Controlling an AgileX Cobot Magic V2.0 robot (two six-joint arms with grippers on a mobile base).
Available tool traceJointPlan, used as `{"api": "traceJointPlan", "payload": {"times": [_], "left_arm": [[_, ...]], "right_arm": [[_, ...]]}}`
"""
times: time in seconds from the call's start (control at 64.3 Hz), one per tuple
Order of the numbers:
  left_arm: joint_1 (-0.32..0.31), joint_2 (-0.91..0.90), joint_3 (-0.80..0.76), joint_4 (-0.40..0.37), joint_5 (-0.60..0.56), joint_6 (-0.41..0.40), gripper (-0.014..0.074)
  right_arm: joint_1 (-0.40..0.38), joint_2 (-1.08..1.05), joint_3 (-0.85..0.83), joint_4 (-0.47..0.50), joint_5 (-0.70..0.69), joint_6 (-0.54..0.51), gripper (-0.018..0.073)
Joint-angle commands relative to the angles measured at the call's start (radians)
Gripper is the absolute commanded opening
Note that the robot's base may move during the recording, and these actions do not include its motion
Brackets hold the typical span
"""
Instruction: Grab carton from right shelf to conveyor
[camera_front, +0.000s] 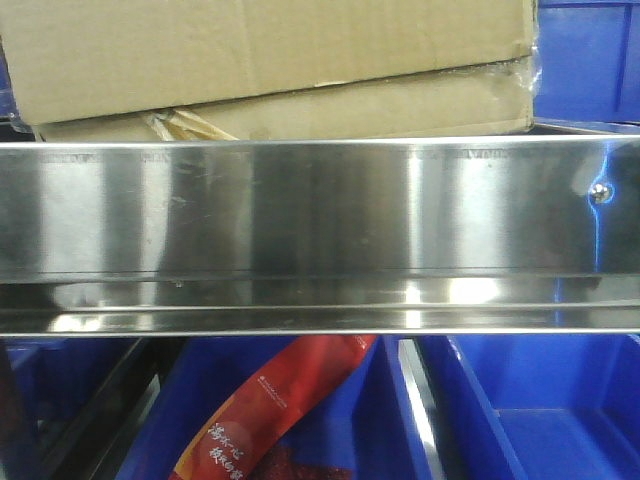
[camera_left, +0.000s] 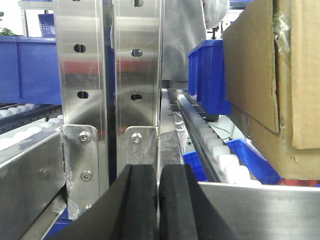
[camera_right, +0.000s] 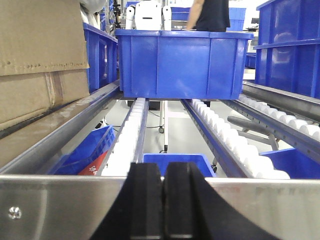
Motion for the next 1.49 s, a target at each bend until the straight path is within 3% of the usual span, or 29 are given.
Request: {"api": "traceJointPlan", "payload": {"times": [0.0, 0.825, 1.058, 1.151, 1.229, 1.322, 1.478], "left_arm": [[0.003, -0.003, -0.003, -0.004, -0.018, 0.000, 0.0015], [0.002, -0.003, -0.003, -0.004, -0.066, 0.000, 0.0015], [0.002, -0.003, -0.003, -0.075, -0.096, 0.000, 0.0015], [0.002, -0.003, -0.033, -0.075, -0.094, 0.000, 0.0015], [0.002, -0.003, -0.125, -0.059, 0.003, 0.000, 0.0015], [0.002, 0.003, -0.253, -0.003, 0.145, 0.000, 0.0021], [-0.014, 0.102, -0.442, 0.009, 0.288, 0.000, 0.0185]], "right_arm": [[-0.003, -0.004, -0.001, 0.000, -0.020, -0.008, -0.0079], [-0.003, -0.004, -0.001, 0.000, -0.049, -0.008, -0.0079], [-0.003, -0.004, -0.001, 0.023, -0.109, -0.008, -0.0079], [-0.003, -0.004, -0.072, 0.023, -0.035, -0.008, -0.0079], [-0.003, -0.004, -0.174, 0.023, 0.102, -0.008, -0.0073], [-0.003, 0.003, -0.294, 0.027, 0.206, -0.008, 0.0022], [-0.003, 0.092, -0.437, 0.053, 0.251, -0.008, 0.0377]]}}
